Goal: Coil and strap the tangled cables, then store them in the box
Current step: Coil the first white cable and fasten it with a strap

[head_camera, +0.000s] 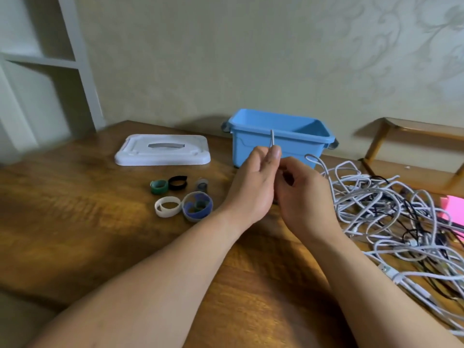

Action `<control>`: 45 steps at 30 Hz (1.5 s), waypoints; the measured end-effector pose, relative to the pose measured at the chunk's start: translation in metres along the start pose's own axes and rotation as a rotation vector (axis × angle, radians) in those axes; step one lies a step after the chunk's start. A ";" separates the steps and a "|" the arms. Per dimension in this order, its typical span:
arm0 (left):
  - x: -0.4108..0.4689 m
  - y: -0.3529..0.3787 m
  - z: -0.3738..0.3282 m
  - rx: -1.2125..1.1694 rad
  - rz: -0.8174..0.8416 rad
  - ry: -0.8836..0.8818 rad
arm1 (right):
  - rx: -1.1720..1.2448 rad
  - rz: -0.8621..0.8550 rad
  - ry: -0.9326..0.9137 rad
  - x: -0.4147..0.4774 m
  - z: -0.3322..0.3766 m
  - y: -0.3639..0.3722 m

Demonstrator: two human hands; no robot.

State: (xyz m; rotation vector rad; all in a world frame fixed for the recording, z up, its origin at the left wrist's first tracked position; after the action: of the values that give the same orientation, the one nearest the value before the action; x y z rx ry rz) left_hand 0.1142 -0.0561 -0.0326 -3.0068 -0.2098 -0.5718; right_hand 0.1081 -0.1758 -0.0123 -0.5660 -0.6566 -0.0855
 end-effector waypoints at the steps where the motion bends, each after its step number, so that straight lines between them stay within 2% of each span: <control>1: -0.001 -0.003 0.001 -0.019 -0.028 -0.013 | -0.001 0.025 0.005 -0.002 0.003 0.001; 3: 0.001 -0.013 0.002 -0.177 -0.109 -0.098 | -0.056 0.122 0.007 -0.005 0.009 0.008; 6: 0.010 -0.034 0.004 -0.549 -0.243 -0.201 | -0.170 0.254 0.011 -0.009 0.015 0.018; 9: 0.013 -0.058 0.003 -0.634 -0.324 -0.183 | -0.291 0.242 -0.114 -0.010 0.030 0.006; 11: 0.015 -0.074 0.002 -0.613 -0.354 -0.138 | -0.409 0.320 -0.166 -0.011 0.033 0.001; 13: 0.017 -0.088 0.000 -0.545 -0.389 -0.103 | -0.505 0.438 -0.148 -0.012 0.027 -0.002; 15: 0.018 -0.095 -0.003 -0.425 -0.403 -0.076 | -0.570 0.468 -0.155 -0.010 0.022 -0.007; 18: 0.014 -0.084 -0.013 -0.031 -0.303 -0.006 | -0.667 0.383 -0.154 -0.004 0.021 -0.019; 20: 0.009 -0.063 -0.019 0.236 -0.152 0.039 | -0.700 0.278 -0.090 0.001 0.015 -0.032; 22: 0.004 -0.039 -0.015 0.346 0.028 0.018 | -0.697 0.137 -0.015 0.006 0.010 -0.047; 24: -0.003 -0.017 -0.011 0.411 0.188 -0.004 | -0.656 0.047 0.042 0.010 0.006 -0.057; 26: -0.008 -0.001 -0.009 0.480 0.294 -0.007 | -0.542 0.050 0.091 0.013 0.002 -0.056; 29: -0.014 0.008 -0.005 0.522 0.369 -0.036 | -0.356 0.082 0.132 0.015 0.000 -0.052; 32: -0.016 0.015 -0.008 0.551 0.420 0.018 | -0.102 0.065 0.186 0.015 -0.004 -0.056; 39: -0.016 0.015 -0.010 0.410 0.377 0.062 | 0.087 0.078 0.205 0.015 -0.004 -0.054; 43: -0.002 -0.010 0.001 0.024 0.133 -0.109 | 0.359 0.177 0.225 0.012 -0.002 -0.038; 45: 0.000 -0.018 0.003 -0.041 0.068 -0.157 | 0.421 0.194 0.228 0.009 -0.003 -0.031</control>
State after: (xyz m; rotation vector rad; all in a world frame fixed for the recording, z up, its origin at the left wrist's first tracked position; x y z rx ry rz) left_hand 0.1127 -0.0383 -0.0346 -3.0863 -0.1046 -0.3379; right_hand 0.1095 -0.2021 0.0060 -0.2065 -0.3784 0.1654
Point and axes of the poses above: each hand's wrist, its own x-axis towards the middle knuckle, its own y-axis out of the palm, z = x × y, the point moved 8 cm from there along x, towards the middle knuckle
